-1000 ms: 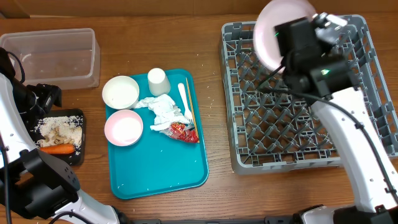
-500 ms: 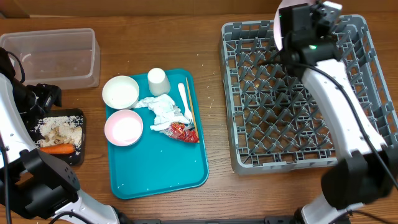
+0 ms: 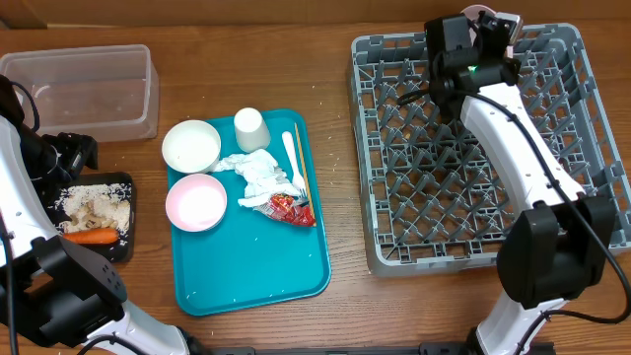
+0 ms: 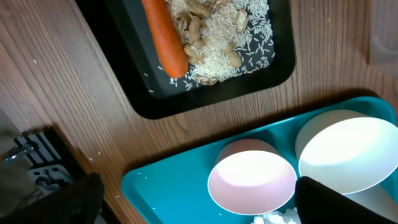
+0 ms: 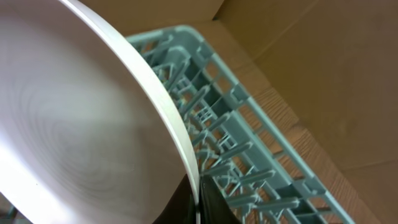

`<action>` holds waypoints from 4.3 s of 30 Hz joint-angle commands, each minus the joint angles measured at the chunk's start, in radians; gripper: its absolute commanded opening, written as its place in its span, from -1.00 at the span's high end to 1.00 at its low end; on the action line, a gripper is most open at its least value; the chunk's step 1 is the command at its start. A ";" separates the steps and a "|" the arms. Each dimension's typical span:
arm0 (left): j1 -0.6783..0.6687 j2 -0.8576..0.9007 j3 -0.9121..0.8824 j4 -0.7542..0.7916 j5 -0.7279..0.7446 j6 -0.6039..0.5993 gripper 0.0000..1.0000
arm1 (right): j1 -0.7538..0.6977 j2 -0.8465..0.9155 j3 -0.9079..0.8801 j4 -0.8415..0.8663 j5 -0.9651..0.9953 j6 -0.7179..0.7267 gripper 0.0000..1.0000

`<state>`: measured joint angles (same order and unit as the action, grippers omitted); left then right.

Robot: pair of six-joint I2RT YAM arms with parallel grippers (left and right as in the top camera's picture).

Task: Sort waste into correct bins and load items into the dishwasher rack
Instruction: 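Set the plate upright in the rack slots and release, then move the right gripper back to the white cup and grasp it, then lift the white cup and carry it right to the rack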

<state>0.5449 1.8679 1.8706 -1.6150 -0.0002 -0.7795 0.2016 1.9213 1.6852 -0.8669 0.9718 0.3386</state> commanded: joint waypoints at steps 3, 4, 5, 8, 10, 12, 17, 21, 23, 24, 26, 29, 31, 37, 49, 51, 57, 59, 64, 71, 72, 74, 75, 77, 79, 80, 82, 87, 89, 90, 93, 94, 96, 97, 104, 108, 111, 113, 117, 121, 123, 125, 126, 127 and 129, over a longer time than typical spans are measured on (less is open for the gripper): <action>-0.002 -0.023 -0.003 0.001 -0.010 0.001 -1.00 | -0.005 0.011 0.021 -0.026 -0.088 0.001 0.91; -0.002 -0.023 -0.003 0.001 -0.010 0.001 -1.00 | -0.004 0.011 0.021 -0.031 -0.088 0.001 0.89; -0.002 -0.023 -0.003 0.001 -0.010 0.001 -1.00 | -0.001 0.011 0.021 -0.038 -0.087 0.001 0.81; -0.002 -0.023 -0.003 0.001 -0.010 0.001 -1.00 | 0.008 0.009 0.022 -0.064 -0.088 0.001 -0.65; -0.002 -0.023 -0.003 0.001 -0.010 0.001 -0.99 | 0.023 0.003 0.026 -0.093 -0.094 0.002 -0.99; -0.002 -0.023 -0.003 0.001 -0.010 0.001 -1.00 | 0.046 -0.013 0.026 -0.113 -0.118 0.002 -0.99; -0.002 -0.023 -0.003 0.001 -0.010 0.001 -0.99 | 0.111 -0.087 0.063 -0.174 -0.303 0.001 -1.00; -0.002 -0.023 -0.003 0.001 -0.010 0.001 -1.00 | 0.153 -0.148 0.142 -0.241 -0.656 0.001 -1.00; -0.002 -0.023 -0.003 0.001 -0.010 0.001 -1.00 | 0.169 -0.172 0.159 -0.239 -0.887 0.001 -1.00; -0.002 -0.023 -0.003 0.001 -0.010 0.001 -0.99 | 0.177 -0.180 0.158 -0.228 -0.998 0.001 -0.99; -0.002 -0.023 -0.003 0.001 -0.010 0.001 -1.00 | 0.200 -0.182 0.158 -0.208 -1.170 0.002 -1.00; -0.002 -0.023 -0.003 0.001 -0.010 0.001 -1.00 | 0.255 -0.159 0.138 -0.175 -1.234 0.001 -1.00; -0.002 -0.023 -0.003 0.001 -0.010 0.001 -1.00 | 0.299 -0.131 0.119 -0.158 -1.216 0.000 -1.00; -0.002 -0.023 -0.003 0.001 -0.010 0.001 -1.00 | 0.422 -0.008 0.085 -0.110 -1.101 -0.003 -1.00; -0.002 -0.023 -0.003 0.001 -0.010 0.001 -1.00 | 0.554 0.238 0.085 0.023 -1.100 0.005 -1.00; -0.002 -0.023 -0.003 0.001 -0.010 0.001 -0.99 | 0.572 0.261 0.084 0.042 -1.099 0.005 -1.00; -0.002 -0.023 -0.003 0.001 -0.010 0.001 -0.99 | 0.598 0.324 0.082 0.100 -1.096 0.006 -0.97; -0.002 -0.023 -0.003 0.001 -0.010 0.001 -1.00 | 0.597 0.330 0.082 0.106 -1.094 0.005 -0.78; -0.002 -0.023 -0.003 0.001 -0.010 0.001 -0.99 | 0.596 0.330 0.082 0.103 -1.058 0.005 -0.08; -0.002 -0.023 -0.003 0.001 -0.010 0.001 -1.00 | 0.579 0.306 0.093 0.058 -1.059 0.005 0.47; -0.002 -0.023 -0.003 0.001 -0.010 0.001 -1.00 | 0.577 0.291 0.104 0.039 -1.059 0.005 0.47; -0.002 -0.023 -0.003 0.001 -0.010 0.001 -1.00 | 0.575 0.266 0.118 0.014 -1.059 0.005 0.47; -0.002 -0.023 -0.003 0.001 -0.010 0.001 -1.00 | 0.575 0.251 0.125 0.002 -1.059 0.004 0.47; -0.002 -0.023 -0.003 0.001 -0.010 0.001 -1.00 | 0.575 0.220 0.138 -0.017 -1.059 0.005 0.47; -0.002 -0.023 -0.003 0.001 -0.010 0.001 -1.00 | 0.575 0.192 0.143 -0.026 -1.062 0.005 0.47; -0.002 -0.023 -0.003 0.001 -0.010 0.001 -1.00 | 0.575 0.172 0.143 -0.030 -1.063 0.005 0.47; -0.002 -0.023 -0.003 0.001 -0.010 0.001 -0.99 | 0.575 0.153 0.143 -0.037 -1.063 0.005 0.47; -0.002 -0.023 -0.003 0.001 -0.010 0.001 -1.00 | 0.577 0.148 0.143 -0.051 -1.110 0.005 -0.23; -0.002 -0.023 -0.003 0.001 -0.010 0.001 -1.00 | 0.578 0.148 0.143 -0.051 -1.143 0.005 -0.39; -0.002 -0.023 -0.003 0.001 -0.010 0.001 -1.00 | 0.578 0.148 0.143 -0.051 -1.156 0.005 -0.43; -0.002 -0.023 -0.003 0.001 -0.010 0.001 -1.00 | 0.578 0.148 0.143 -0.058 -1.161 0.005 -0.50; -0.002 -0.023 -0.003 0.001 -0.010 0.001 -1.00 | 0.578 0.148 0.143 -0.060 -1.161 0.005 -0.53; -0.002 -0.023 -0.003 0.001 -0.010 0.001 -1.00 | 0.578 0.147 0.143 -0.066 -1.161 0.005 -0.59; -0.002 -0.023 -0.003 0.001 -0.010 0.001 -1.00 | 0.578 0.145 0.143 -0.071 -1.160 0.005 -0.61; -0.002 -0.023 -0.003 0.001 -0.010 0.001 -1.00 | 0.564 0.045 0.143 -0.104 -1.160 0.006 -0.70; -0.002 -0.023 -0.003 0.001 -0.010 0.001 -1.00 | 0.559 -0.020 0.143 -0.074 -1.160 0.005 -1.00; -0.002 -0.023 -0.003 0.001 -0.010 0.001 -0.99 | 0.559 -0.026 0.142 -0.023 -1.151 0.005 -1.00; -0.002 -0.023 -0.003 0.001 -0.010 0.001 -0.99 | 0.559 -0.014 0.132 0.026 -1.118 0.005 -0.99; -0.002 -0.023 -0.003 0.001 -0.010 0.001 -0.99 | 0.561 0.037 0.121 0.152 -1.076 -0.014 -1.00; -0.002 -0.023 -0.003 0.001 -0.010 0.001 -0.99 | 0.554 0.105 0.121 0.286 -1.041 -0.067 -0.99; -0.002 -0.023 -0.003 0.001 -0.010 0.001 -0.99 | 0.542 0.142 0.121 0.343 -1.013 -0.067 -1.00; -0.002 -0.023 -0.003 0.001 -0.010 0.001 -0.99 | 0.528 0.178 0.121 0.389 -1.014 -0.067 -1.00; -0.002 -0.023 -0.003 0.001 -0.010 0.001 -1.00 | 0.522 0.196 0.121 0.407 -1.014 -0.068 -1.00; -0.002 -0.023 -0.003 0.001 -0.010 0.001 -0.99 | 0.515 0.216 0.121 0.428 -1.016 -0.077 -1.00; -0.002 -0.023 -0.003 0.001 -0.010 0.001 -1.00 | 0.509 0.249 0.121 0.463 -1.017 -0.097 -1.00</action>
<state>0.5449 1.8679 1.8706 -1.6150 -0.0002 -0.7795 0.7300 2.1296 1.8107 -0.4309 -0.0685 0.2771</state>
